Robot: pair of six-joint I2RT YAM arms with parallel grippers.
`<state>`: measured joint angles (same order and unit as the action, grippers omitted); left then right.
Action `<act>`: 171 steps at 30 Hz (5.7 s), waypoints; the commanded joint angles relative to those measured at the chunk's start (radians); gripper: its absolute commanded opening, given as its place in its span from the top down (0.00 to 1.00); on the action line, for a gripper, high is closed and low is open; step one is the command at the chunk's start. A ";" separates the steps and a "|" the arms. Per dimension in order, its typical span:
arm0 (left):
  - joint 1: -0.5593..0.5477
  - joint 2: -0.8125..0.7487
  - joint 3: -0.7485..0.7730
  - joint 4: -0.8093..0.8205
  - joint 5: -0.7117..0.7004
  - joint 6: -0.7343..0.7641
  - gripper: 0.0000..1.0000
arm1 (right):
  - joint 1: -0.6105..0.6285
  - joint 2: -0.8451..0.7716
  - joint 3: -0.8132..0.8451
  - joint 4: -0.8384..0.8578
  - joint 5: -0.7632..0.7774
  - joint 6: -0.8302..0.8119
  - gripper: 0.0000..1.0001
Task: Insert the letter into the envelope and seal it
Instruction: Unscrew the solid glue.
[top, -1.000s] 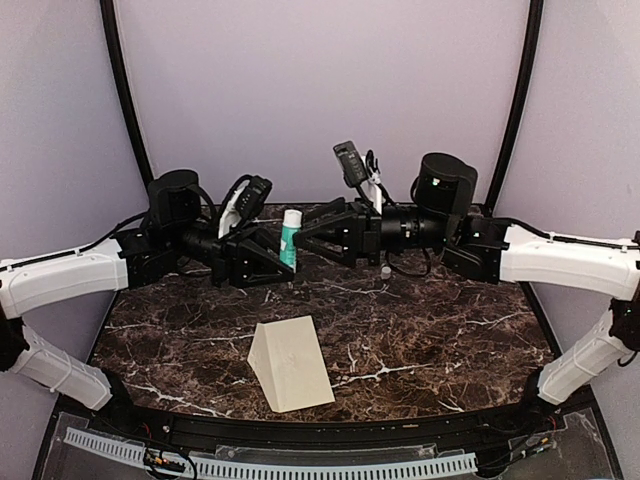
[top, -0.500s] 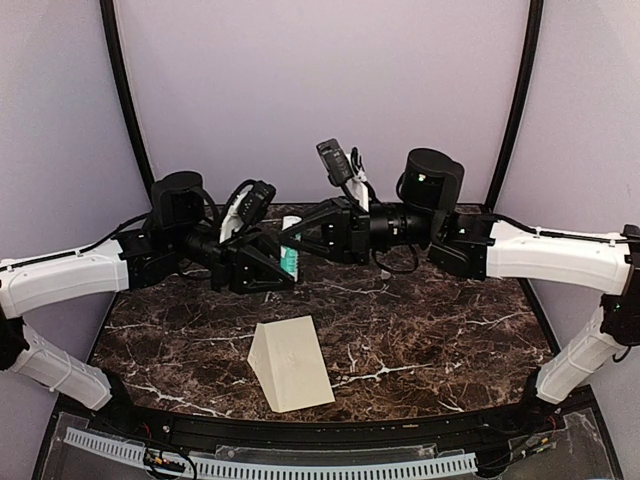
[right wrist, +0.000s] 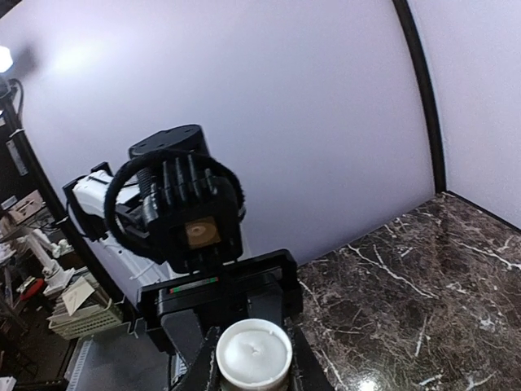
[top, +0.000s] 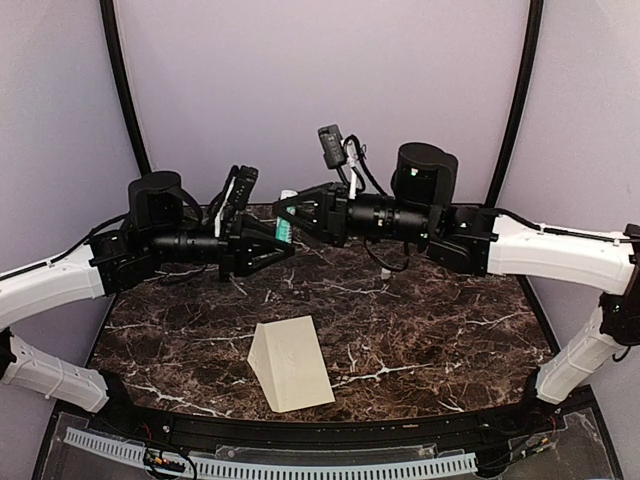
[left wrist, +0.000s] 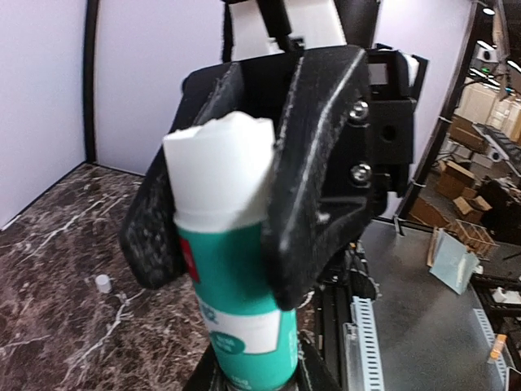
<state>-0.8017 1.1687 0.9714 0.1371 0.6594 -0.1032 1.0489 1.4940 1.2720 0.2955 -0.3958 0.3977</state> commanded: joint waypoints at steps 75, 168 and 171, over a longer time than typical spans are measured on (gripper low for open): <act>0.015 0.001 0.012 0.042 -0.015 0.026 1.00 | 0.016 -0.026 -0.066 0.192 -0.248 0.032 0.98; 0.020 0.055 0.046 0.033 0.329 0.048 1.00 | 0.001 -0.188 -0.146 0.103 -0.153 -0.028 0.32; 0.018 0.059 0.047 0.038 0.361 0.039 1.00 | 0.002 -0.151 -0.116 0.088 -0.193 -0.025 0.33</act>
<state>-0.7792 1.2240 0.9943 0.1226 0.8692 -0.0498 1.0500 1.3048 1.1126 0.3267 -0.4301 0.3767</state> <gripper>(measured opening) 0.222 0.672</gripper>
